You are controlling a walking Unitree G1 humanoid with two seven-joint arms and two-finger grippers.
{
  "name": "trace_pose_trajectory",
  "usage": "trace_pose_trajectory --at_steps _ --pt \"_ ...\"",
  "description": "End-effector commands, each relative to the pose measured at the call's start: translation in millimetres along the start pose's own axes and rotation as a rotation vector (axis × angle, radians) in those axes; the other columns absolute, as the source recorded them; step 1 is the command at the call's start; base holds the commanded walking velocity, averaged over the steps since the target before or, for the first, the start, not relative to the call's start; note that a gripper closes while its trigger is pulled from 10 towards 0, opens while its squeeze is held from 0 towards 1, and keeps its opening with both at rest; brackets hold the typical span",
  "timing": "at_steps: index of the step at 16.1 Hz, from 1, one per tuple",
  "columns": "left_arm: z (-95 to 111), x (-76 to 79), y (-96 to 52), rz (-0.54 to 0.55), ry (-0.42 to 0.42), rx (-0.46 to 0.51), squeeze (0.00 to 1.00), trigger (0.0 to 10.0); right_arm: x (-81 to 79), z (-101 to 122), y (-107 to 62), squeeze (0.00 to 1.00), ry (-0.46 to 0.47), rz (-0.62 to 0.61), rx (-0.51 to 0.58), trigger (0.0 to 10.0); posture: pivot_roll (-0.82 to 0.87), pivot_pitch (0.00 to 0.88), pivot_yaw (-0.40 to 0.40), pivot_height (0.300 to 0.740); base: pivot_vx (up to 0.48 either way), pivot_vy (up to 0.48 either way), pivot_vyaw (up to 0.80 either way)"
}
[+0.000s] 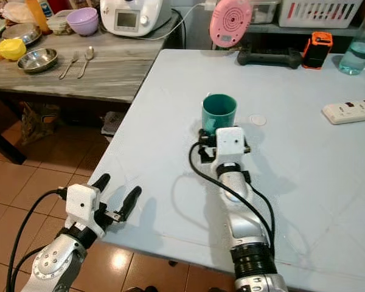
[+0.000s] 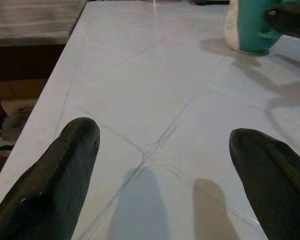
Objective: Setting the table
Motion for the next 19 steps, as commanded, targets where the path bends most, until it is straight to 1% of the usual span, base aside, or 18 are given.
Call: trace_pose_trajectory --at_steps 1,2,4,8,9,10,11,12,13,14,16,19 --pt "1 -1.4 -1.4 -0.001 0.002 -0.002 0.0 10.0 4.8 1 -1.7 0.0 0.007 -0.023 0.011 10.0 -0.15 0.142 0.097 0.74 0.0 0.0 0.0" --pt "4 0.1 -0.6 -0.006 0.002 0.002 0.0 10.0 14.4 1 -2.1 0.0 -0.007 -0.047 0.011 10.0 -0.15 0.141 0.099 0.74 0.0 0.0 0.0" --pt "6 1.9 1.1 -0.011 0.003 0.006 0.0 10.0 24.7 -1 -3.8 0.0 -0.022 -0.07 0.011 10.0 -0.16 0.139 0.1 0.74 0.0 0.0 0.0" --pt "8 2.8 3.2 -0.012 0.005 0.007 0.0 10.0 52.5 -9 -13.2 0.0 -0.085 -0.121 -0.002 10.0 -0.16 0.135 0.103 0.74 0.0 0.0 0.0" --pt "8 2.7 3.3 -0.012 0.004 0.007 0.0 10.0 55.9 -11 -14.6 0.0 -0.094 -0.123 -0.006 10.0 -0.17 0.135 0.105 0.74 0.0 0.0 0.0" --pt "8 2.6 3.5 -0.012 0.004 0.004 0.0 10.0 55.8 -13 -15.7 0.0 -0.099 -0.114 -0.009 10.0 -0.17 0.135 0.106 0.74 0.0 0.0 0.0" --pt "8 2.5 3.7 -0.014 0.006 -0.001 0.0 10.0 47.3 -11 -15.8 0.0 -0.088 -0.068 -0.001 10.0 -0.17 0.135 0.11 0.74 0.0 0.0 0.0" --pt "7 2.4 3.6 -0.014 0.007 -0.003 0.0 10.0 42.1 -9 -15.6 0.0 -0.08 -0.045 0.008 10.0 -0.17 0.135 0.11 0.74 0.0 0.0 0.0" --pt "7 1.9 3.5 -0.012 0.01 -0.009 0.0 10.0 29.3 -3 -14.3 0.0 -0.09 0.016 0.039 10.0 -0.17 0.136 0.109 0.74 0.0 0.0 0.0" --pt "6 1.3 3.5 -0.008 0.013 -0.012 0.0 10.0 22.7 1 -13.2 0.0 -0.087 0.047 0.055 10.0 -0.17 0.136 0.109 0.74 0.0 0.0 0.0" --pt "6 0.1 2.7 0.008 0.013 -0.01 0.0 10.0 14.8 6 -9.9 0.0 -0.074 0.107 0.066 10.0 -0.16 0.138 0.106 0.74 0.0 0.0 0.0" --pt "5 -0.5 2.6 0.017 0.013 -0.01 0.0 10.0 18.6 6 -8.5 0.0 -0.079 0.108 0.067 10.0 -0.15 0.137 0.094 0.74 0.0 0.0 0.0"
Point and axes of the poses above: a point about 5 cm out from each wrist's last joint towards the gripper, its own y axis pointing out of the wrist towards the gripper, its own z axis along the axis of the wrist's last joint, x = y × z, the point moved 4 cm from there along y, pointing out of the wrist towards the gripper, and after that the axes turned 13 degrees about -y, right-handed, at the moved point
